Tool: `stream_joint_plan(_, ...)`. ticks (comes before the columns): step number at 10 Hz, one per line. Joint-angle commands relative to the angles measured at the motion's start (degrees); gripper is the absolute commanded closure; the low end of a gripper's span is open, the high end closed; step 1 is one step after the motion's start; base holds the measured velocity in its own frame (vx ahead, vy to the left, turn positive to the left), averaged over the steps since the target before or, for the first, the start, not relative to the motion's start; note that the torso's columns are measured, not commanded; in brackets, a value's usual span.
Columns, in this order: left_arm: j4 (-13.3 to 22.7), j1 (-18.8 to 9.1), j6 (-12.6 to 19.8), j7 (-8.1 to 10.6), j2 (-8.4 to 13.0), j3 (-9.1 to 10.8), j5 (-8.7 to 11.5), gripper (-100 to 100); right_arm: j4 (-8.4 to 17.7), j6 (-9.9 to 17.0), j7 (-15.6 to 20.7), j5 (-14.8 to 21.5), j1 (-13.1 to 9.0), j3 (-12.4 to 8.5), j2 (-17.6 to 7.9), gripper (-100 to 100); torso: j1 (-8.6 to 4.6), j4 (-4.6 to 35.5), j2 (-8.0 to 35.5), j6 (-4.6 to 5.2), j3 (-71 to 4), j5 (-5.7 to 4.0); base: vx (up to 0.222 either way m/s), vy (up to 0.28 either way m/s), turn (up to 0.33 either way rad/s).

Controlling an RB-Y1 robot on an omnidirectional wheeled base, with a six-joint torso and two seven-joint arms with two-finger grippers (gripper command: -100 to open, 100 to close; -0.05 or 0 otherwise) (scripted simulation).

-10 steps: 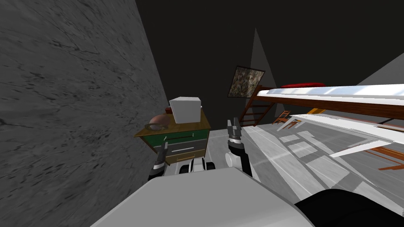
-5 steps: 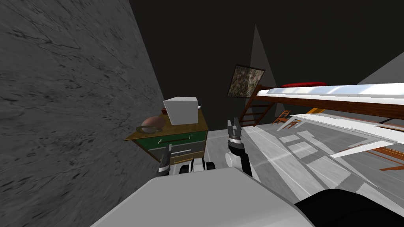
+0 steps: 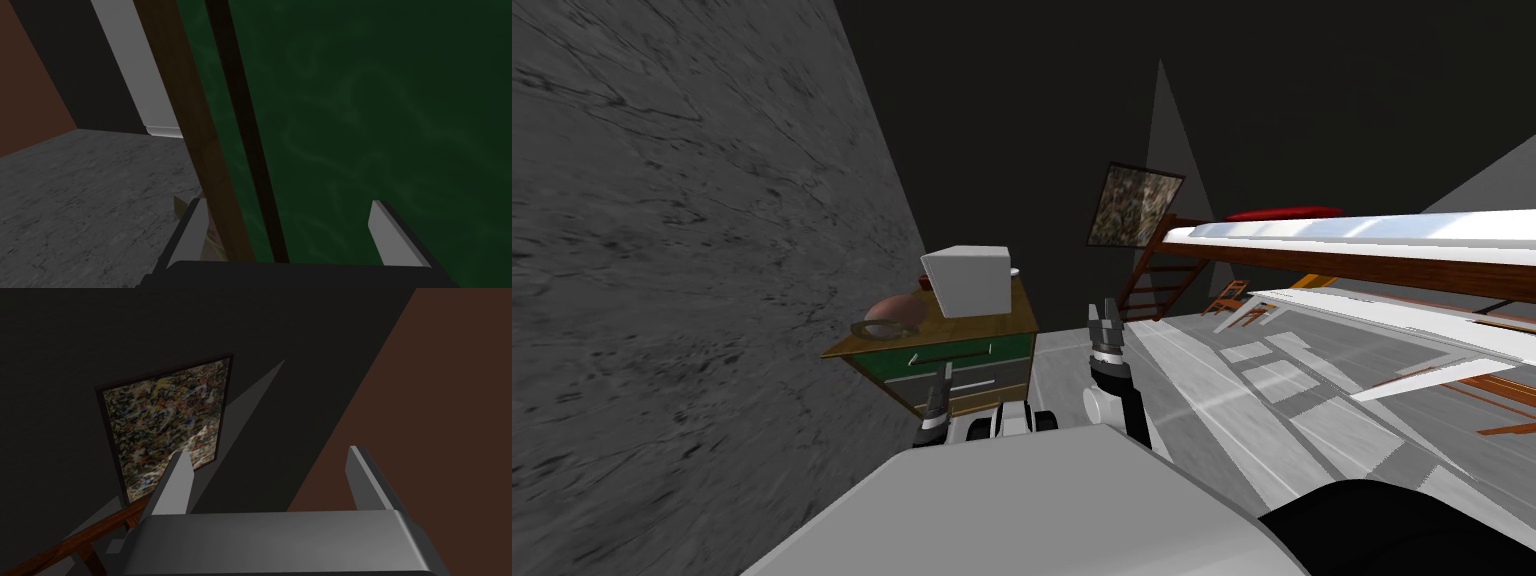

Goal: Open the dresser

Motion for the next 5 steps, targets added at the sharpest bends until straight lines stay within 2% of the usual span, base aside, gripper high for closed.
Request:
stream_joint_plan(1,-1.5,-1.9,3.4,0.00,0.3,0.18,0.2,-100,0.0,0.0,0.0,0.0,0.0,0.0,0.0,0,-0.02,0.0,-0.1,-0.01,0.0,-0.01,-0.048,-0.009,0.014)
stream_joint_plan(4,-2.6,-4.1,6.7,0.09,0.8,0.45,0.5,-100,0.0,0.0,0.0,0.0,0.0,0.0,0.0,0,-0.05,0.0,-0.1,-0.01,-0.1,-0.02,-0.040,-0.017,0.011)
stream_joint_plan(5,-2.6,-3.3,5.6,-0.02,0.5,0.30,0.3,-100,0.0,0.0,0.0,0.0,0.0,0.0,0.0,0,-0.05,0.0,-0.1,0.00,-0.1,-0.01,-0.019,-0.011,0.001)
